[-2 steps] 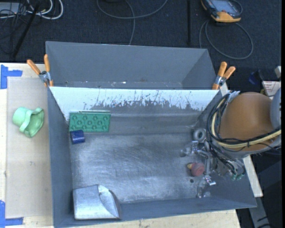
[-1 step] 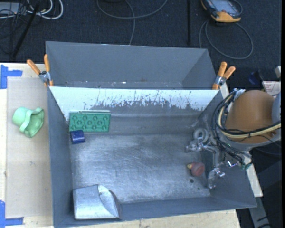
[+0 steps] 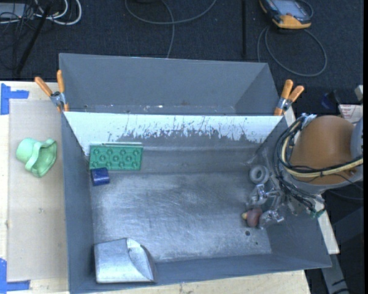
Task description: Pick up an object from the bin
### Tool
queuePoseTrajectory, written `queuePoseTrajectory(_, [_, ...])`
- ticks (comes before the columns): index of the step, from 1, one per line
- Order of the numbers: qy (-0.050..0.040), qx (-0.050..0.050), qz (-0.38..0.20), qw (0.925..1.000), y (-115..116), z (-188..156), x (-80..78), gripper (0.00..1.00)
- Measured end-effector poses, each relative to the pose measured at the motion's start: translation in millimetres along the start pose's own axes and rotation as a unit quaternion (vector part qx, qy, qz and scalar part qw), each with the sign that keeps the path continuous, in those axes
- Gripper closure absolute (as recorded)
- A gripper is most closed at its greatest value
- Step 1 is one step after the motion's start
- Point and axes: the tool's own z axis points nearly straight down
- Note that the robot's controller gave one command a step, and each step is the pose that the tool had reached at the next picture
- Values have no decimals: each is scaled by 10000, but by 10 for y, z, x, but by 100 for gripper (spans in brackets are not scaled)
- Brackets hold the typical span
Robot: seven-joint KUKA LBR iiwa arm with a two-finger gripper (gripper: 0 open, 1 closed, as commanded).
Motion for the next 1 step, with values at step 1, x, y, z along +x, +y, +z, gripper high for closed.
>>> queuePoseTrajectory(1, [-43,27,-23,10000,140,-1503,-174,100])
